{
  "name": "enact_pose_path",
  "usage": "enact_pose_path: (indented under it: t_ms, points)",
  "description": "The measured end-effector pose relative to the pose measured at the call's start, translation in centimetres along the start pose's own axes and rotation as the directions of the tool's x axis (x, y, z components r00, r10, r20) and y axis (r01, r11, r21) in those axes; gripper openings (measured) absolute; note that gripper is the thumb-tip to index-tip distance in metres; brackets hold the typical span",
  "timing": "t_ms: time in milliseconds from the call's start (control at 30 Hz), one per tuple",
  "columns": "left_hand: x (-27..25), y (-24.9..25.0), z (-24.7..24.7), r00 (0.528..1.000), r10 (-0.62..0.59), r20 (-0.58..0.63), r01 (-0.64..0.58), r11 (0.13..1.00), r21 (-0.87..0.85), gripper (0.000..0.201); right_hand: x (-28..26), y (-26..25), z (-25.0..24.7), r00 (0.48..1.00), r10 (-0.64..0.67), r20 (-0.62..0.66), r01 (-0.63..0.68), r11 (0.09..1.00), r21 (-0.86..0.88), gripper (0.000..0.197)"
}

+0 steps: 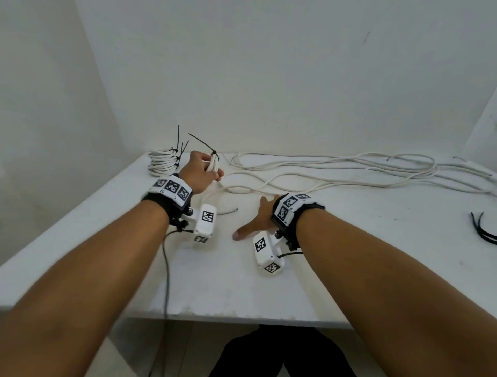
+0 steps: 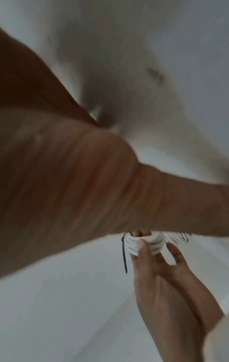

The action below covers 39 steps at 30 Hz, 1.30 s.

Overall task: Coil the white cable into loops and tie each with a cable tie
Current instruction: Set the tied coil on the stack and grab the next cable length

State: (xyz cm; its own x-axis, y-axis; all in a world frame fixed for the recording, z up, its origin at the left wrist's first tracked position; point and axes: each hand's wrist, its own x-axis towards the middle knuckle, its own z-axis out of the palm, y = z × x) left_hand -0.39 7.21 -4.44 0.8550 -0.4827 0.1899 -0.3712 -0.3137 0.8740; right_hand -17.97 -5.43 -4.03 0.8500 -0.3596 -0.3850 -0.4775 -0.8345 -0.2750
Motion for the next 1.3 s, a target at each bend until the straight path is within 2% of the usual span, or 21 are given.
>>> enact_pose_path:
  t_ms: [100,233,367,567,933,1067,1233,1300]
  points:
    - [0.4,-1.3,-3.0,1.0,0.001,-0.029,0.004,0.981,0.195,0.035,0.4,-0.3,0.3,1.0,0.018,0.006,-0.017,0.997,-0.075,0.132]
    - [1.2,-1.7,-6.8,0.992,0.049,-0.12,-0.009,0.948,0.318,0.031,-1.2,-0.4,0.2,0.997,-0.037,-0.075,0.024,0.985,-0.17,0.113]
    - [3.5,-1.3,-9.9,0.97,0.113,-0.215,0.011,0.863,0.505,0.025,0.6,-0.2,1.0,0.996,0.063,-0.06,-0.074,0.979,-0.191,0.14]
    - [7.0,-1.7,-12.3,0.933,0.244,-0.265,-0.033,0.79,0.613,0.027,3.4,0.3,1.5,0.994,0.104,-0.028,-0.107,0.981,-0.162,0.165]
    - [11.0,-2.9,-11.1,0.966,0.168,-0.199,0.028,0.692,0.721,0.034,4.4,0.4,0.9,0.991,0.131,0.023,-0.126,0.981,-0.151,0.162]
    - [11.5,-2.0,-10.8,0.995,0.06,-0.083,0.033,0.575,0.817,0.034,4.1,0.3,0.7,0.99,0.14,0.034,-0.133,0.979,-0.153,0.158]
    - [11.9,-3.1,-10.9,0.99,0.017,-0.142,0.118,0.467,0.876,0.039,3.9,0.3,0.7,0.988,0.148,0.046,-0.138,0.976,-0.166,0.154]
    - [12.0,-3.4,-11.1,0.989,-0.005,-0.148,0.134,0.453,0.882,0.041,3.9,0.3,0.8,0.989,0.144,0.042,-0.136,0.977,-0.164,0.153]
